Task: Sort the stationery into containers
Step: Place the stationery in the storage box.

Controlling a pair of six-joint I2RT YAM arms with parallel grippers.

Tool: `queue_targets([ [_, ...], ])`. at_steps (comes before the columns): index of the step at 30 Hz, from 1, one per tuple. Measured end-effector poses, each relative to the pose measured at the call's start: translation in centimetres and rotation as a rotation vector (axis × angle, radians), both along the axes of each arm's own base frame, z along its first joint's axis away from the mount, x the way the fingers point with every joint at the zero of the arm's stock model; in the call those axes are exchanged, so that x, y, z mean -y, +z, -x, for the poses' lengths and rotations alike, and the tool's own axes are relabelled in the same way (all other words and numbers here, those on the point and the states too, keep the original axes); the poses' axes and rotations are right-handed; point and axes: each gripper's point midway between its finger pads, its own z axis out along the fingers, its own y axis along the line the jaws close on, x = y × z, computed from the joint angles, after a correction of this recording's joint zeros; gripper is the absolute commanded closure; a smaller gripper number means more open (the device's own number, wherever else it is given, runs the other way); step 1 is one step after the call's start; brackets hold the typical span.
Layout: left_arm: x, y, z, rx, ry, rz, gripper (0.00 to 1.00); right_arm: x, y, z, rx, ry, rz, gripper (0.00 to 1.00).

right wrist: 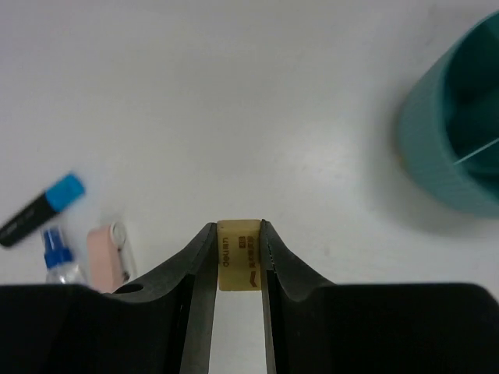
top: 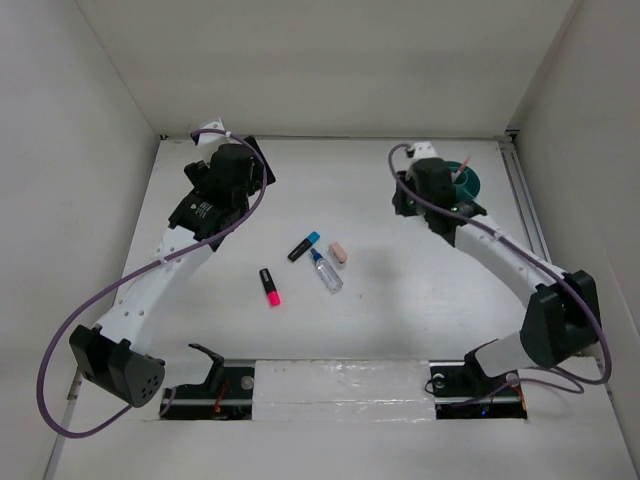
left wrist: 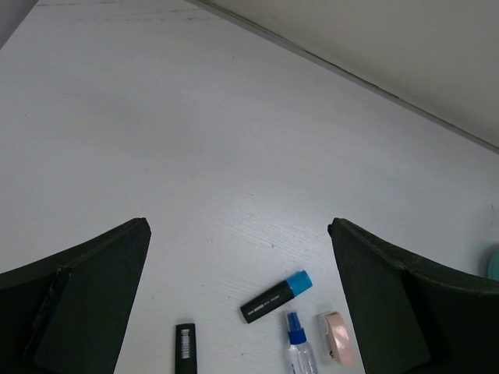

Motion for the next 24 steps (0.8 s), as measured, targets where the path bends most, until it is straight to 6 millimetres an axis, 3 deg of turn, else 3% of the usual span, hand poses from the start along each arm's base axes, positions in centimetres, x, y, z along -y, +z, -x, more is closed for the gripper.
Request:
queue_targets([
  [4,0.0,0.1,0.0,0.003,-0.001,-0.002,0.00,6.6,6.3,-5.3,0.177,-0.118,-0.041,1.00],
  [10,0.2,0.2,-0.2,0.009,-0.011,-0.002,0.00,15.0,9.9,-10.2,0.293,-0.202,-0.098,1.00],
  [17,0.5,0.3,-0.2,0.010,-0.033,0.001,0.00,16.3,11.2,-17.1,0.340,-0.110,-0.164,1.00],
  [21,0.6,0.4,-0.2,0.014,-0.042,0.001,0.00,16.7,9.6,-19.3,0.318,-0.076,-0.173,1.00],
  [24,0.8,0.5,-0.3,0.017,-0.049,0.003,0.00,17.0,8.1,-19.9,0.289,-0.055,-0.170,1.00],
])
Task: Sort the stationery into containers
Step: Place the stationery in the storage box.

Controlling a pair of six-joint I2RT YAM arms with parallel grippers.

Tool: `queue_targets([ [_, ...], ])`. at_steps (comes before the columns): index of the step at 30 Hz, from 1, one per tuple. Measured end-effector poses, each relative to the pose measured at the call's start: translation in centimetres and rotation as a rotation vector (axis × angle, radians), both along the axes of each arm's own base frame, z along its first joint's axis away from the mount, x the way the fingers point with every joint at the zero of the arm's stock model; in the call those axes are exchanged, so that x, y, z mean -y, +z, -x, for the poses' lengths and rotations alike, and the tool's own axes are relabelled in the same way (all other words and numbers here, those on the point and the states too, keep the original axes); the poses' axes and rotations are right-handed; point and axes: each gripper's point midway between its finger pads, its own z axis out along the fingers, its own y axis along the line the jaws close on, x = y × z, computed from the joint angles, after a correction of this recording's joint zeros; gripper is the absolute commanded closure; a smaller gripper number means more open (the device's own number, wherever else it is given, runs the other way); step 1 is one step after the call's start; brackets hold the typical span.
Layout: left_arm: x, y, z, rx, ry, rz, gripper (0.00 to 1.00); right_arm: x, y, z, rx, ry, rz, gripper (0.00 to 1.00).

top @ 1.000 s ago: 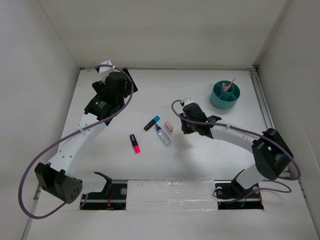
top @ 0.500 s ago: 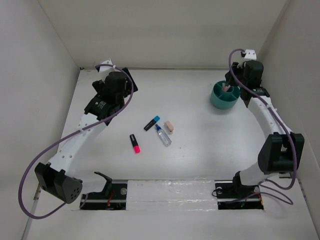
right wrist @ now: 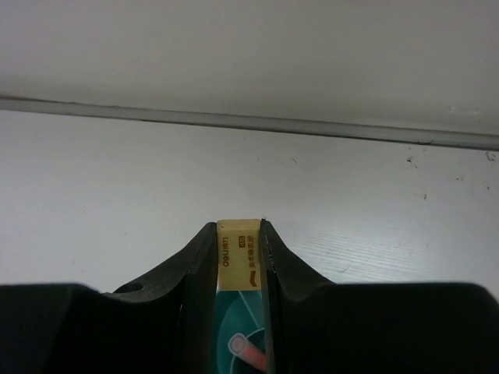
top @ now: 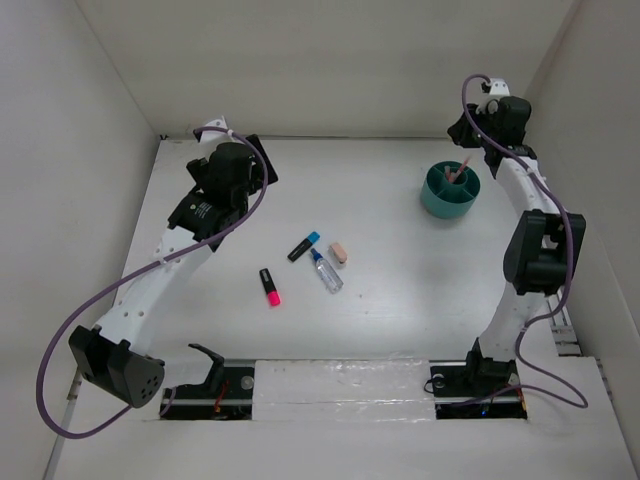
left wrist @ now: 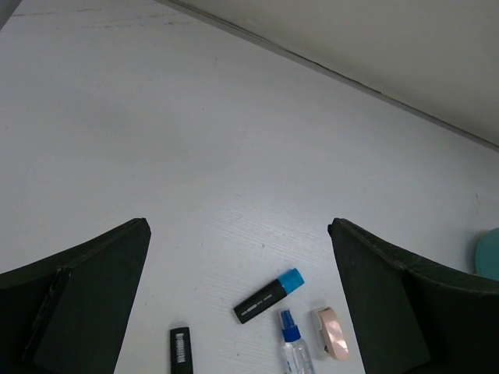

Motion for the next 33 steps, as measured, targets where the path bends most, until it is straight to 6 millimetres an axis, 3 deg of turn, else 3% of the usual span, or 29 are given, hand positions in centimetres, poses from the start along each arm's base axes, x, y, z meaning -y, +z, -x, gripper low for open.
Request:
queue_targets([
  [9,0.4,0.0,0.0,0.000,-0.024,0.003,0.00,0.2,-0.9,-1.9,-0.005,0.061,0.041,1.00],
  [16,0.6,0.1,-0.1,0.003,-0.039,0.003,0.00,1.4,-2.5,-1.6,-0.033,0.120,0.069,1.00],
  [27,0.9,0.2,-0.1,0.002,-0.055,0.009,0.00,4.0,-3.2,-1.6,-0.024,0.199,0.075,1.00],
  [33,1.2,0.3,-0.2,0.011,-0.064,0.018,0.00,4.2,-3.4,-1.5,-0.029,0.212,0.092,1.00],
])
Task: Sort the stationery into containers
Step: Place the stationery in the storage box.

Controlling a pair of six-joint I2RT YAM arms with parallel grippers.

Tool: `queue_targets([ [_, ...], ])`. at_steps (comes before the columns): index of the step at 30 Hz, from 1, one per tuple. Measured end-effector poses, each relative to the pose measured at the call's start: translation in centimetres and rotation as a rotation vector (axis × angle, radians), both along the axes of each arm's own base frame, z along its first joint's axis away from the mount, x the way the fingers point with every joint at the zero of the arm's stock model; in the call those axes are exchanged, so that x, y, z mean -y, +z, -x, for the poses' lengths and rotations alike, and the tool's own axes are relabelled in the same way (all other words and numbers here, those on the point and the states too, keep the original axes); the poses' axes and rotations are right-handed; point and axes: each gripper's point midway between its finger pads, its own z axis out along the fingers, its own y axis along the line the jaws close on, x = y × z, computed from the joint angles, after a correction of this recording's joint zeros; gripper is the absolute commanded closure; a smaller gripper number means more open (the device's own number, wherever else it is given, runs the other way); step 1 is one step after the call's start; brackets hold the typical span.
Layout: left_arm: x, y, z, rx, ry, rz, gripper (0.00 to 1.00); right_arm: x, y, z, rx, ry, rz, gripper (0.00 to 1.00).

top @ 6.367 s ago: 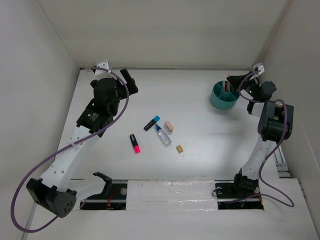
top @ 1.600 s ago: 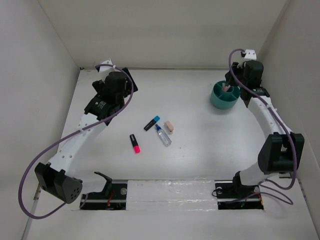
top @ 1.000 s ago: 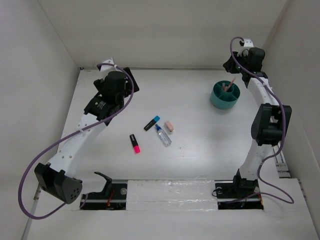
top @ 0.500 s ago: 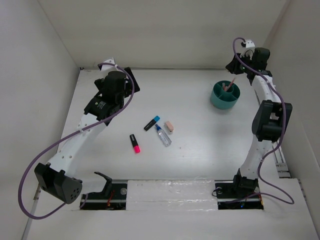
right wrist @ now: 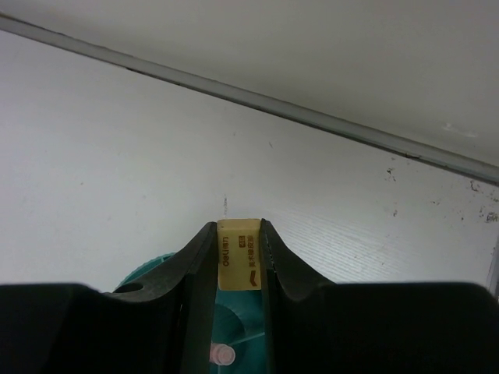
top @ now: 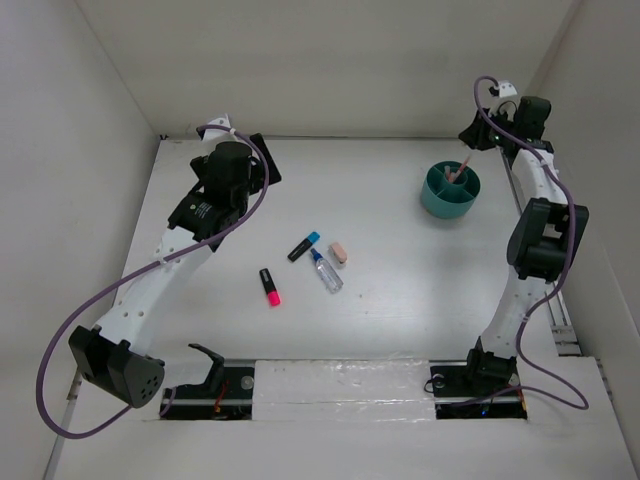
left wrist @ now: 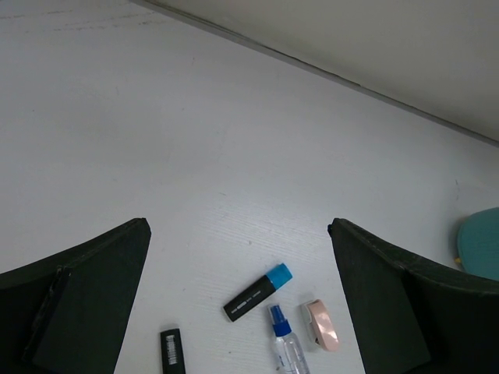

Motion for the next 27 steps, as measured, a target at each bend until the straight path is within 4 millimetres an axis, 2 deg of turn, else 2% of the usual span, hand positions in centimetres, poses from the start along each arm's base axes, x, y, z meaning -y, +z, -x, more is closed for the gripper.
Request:
queue_targets([
  [6,0.1,0.0,0.0,-0.001,-0.012,-0.003,0.00,0.8,-0.1,-0.4,-0.004,-0.056,0.031,1.00],
  [11,0.0,0.5,0.2,0.012,-0.013,0.001,0.00,1.2,-1.7,-0.7,-0.035,-0.088,0.036,1.00],
  [17,0.0,0.7,0.2,0.020,-0.014,0.003,0.00,0.9,-4.1,0.1,-0.093,-0.094,0.017,1.00],
  [23,0.1,0.7,0.2,0.019,-0.018,0.003,0.00,0.7,-5.1,0.4,-0.116,-0.097,0.006,1.00],
  [27,0.2,0.7,0.3,0.018,-0.022,0.004,0.00,0.4,-4.9,0.3,-0.107,-0.088,0.001,1.00],
])
